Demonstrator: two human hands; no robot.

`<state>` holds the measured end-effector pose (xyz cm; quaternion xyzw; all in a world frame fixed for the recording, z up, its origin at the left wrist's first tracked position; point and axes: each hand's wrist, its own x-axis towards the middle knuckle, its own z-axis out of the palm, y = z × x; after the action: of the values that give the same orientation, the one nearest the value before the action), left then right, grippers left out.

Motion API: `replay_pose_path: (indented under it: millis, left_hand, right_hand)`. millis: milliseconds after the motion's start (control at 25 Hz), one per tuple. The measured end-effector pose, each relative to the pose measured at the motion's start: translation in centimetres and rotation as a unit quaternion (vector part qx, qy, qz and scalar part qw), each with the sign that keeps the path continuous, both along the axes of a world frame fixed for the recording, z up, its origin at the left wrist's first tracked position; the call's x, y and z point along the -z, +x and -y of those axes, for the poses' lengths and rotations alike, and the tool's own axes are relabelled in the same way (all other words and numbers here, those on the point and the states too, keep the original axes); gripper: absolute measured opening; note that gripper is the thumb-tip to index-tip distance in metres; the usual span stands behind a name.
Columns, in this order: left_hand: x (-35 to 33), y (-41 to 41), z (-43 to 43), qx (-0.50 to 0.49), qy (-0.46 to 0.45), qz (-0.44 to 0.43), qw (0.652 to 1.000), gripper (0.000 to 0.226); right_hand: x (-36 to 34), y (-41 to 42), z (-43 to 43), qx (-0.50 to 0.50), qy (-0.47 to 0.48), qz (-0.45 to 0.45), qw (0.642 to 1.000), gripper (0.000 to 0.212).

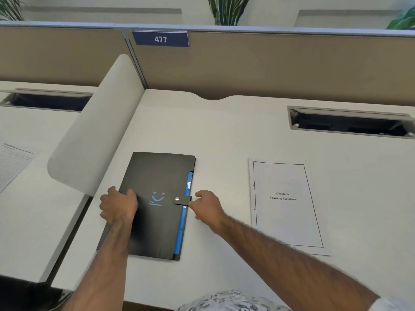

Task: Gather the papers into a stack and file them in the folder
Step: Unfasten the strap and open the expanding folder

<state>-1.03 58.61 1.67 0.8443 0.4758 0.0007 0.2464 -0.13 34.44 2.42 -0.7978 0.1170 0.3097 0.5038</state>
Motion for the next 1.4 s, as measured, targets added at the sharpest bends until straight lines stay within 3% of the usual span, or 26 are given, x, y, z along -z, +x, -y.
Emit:
replay_pose_path:
  millis: [160, 440, 560, 680, 840, 1080, 1240, 1400]
  left_hand:
    - [0.1, 0.6, 0.6, -0.015, -0.049, 0.033, 0.998, 0.048]
    - [0.0, 1.2, 7.7, 0.033, -0.104, 0.121, 0.987, 0.041]
    - [0.1, 1.1, 10.5, 0.111, -0.024, 0.066, 0.991, 0.044]
    - [0.9, 0.8, 12.9, 0.274, 0.108, 0.010, 0.955, 0.054]
    - [3.4, 0.9, 15.3, 0.409, 0.112, -0.004, 0.906, 0.062]
    - [5.2, 1.0, 15.4, 0.417, 0.136, -0.019, 0.899, 0.068]
    - [5.4, 1.0, 15.3, 0.415, 0.145, -0.019, 0.898, 0.068]
    - [5.5, 1.0, 15.2, 0.419, 0.145, -0.024, 0.896, 0.068]
  right_hand:
    - [-0.2, 0.9, 0.8, 0.070, 0.020, -0.010, 0.997, 0.039]
    - [-1.2, 3.4, 6.2, 0.054, -0.143, 0.148, 0.977, 0.024]
    - [-0.6, 4.0, 7.6, -0.003, -0.220, 0.164, 0.962, 0.019]
    - [0.1, 4.1, 7.4, -0.056, -0.274, 0.169, 0.945, 0.023]
    - [1.1, 4.0, 6.3, -0.106, -0.354, 0.223, 0.902, 0.040]
    - [2.5, 4.9, 5.1, -0.168, -0.436, 0.278, 0.839, 0.060]
    - [2.5, 5.3, 4.2, -0.155, -0.437, 0.274, 0.843, 0.042]
    - [2.6, 4.7, 4.2, -0.221, -0.479, 0.282, 0.801, 0.020]
